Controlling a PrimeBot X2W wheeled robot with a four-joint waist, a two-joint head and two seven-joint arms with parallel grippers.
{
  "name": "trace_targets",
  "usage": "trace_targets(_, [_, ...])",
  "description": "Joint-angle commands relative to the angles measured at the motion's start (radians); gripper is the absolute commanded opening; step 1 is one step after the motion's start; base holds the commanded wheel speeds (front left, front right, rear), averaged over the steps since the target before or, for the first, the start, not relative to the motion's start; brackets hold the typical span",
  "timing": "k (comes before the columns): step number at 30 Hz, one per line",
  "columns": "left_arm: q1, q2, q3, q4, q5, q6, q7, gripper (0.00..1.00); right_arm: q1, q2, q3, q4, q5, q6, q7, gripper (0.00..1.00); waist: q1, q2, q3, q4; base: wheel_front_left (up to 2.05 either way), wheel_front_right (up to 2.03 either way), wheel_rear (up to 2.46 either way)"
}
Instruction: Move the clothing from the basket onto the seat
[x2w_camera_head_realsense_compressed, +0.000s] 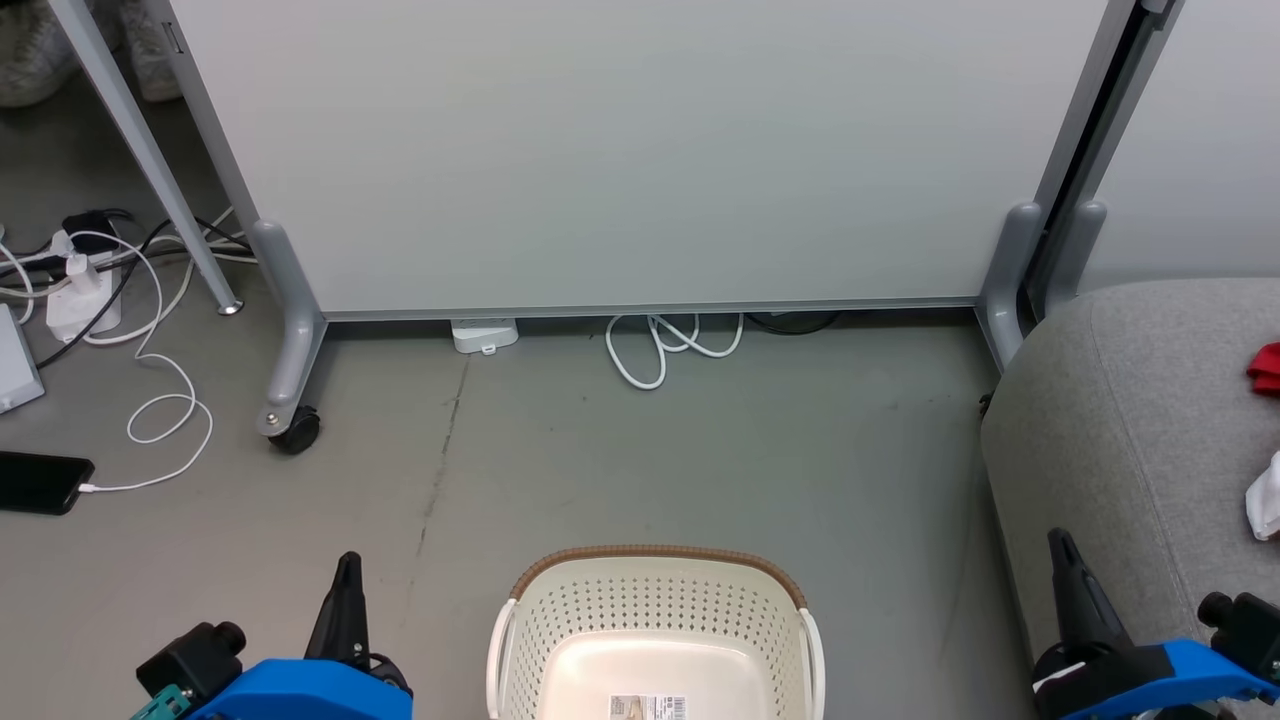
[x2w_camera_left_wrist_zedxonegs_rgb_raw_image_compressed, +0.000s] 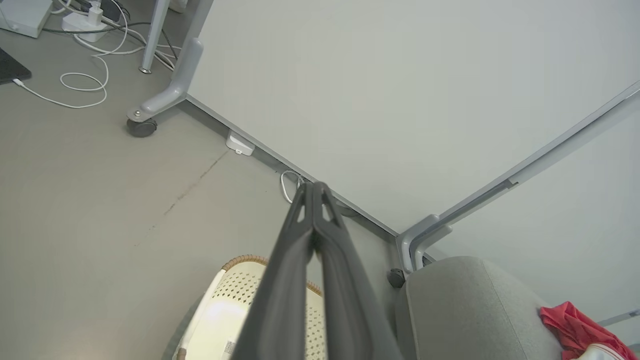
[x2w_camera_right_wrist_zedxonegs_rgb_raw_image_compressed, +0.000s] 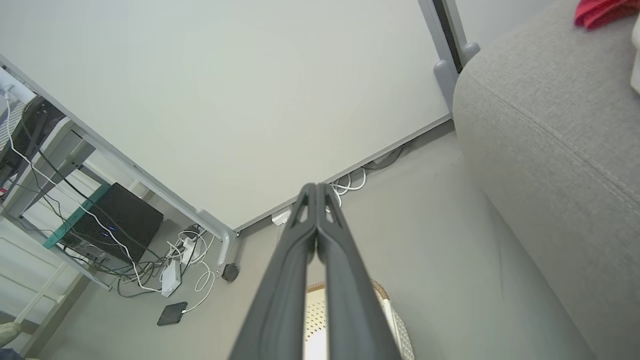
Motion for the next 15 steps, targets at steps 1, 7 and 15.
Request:
trace_targets(1, [-0.030, 0.002, 0.014, -0.022, -0.034, 0.004, 0.010, 0.00, -0.032, -0.001, -0.004, -0.017, 0.042, 0.000, 0.007, 0.00, -0.0001, 0.0000, 0.000, -0.002, 0.00, 0.00, 0.00])
trace_targets(7, [-0.034, -0.001, 0.029, -0.039, -0.110, 0.006, 0.032, 0.00, -0.041, 0.000, -0.006, -0.017, 0.129, 0.000, 0.025, 0.00, -0.0001, 0.0000, 0.002, -0.008, 0.00, 0.00, 0.00])
trace_targets(15, [-0.041, -0.003, 0.049, -0.059, -0.205, 0.008, 0.059, 0.00, -0.050, 0.001, -0.009, -0.018, 0.238, 0.000, 0.048, 0.00, -0.0001, 0.0000, 0.004, -0.018, 0.00, 0.00, 0.00])
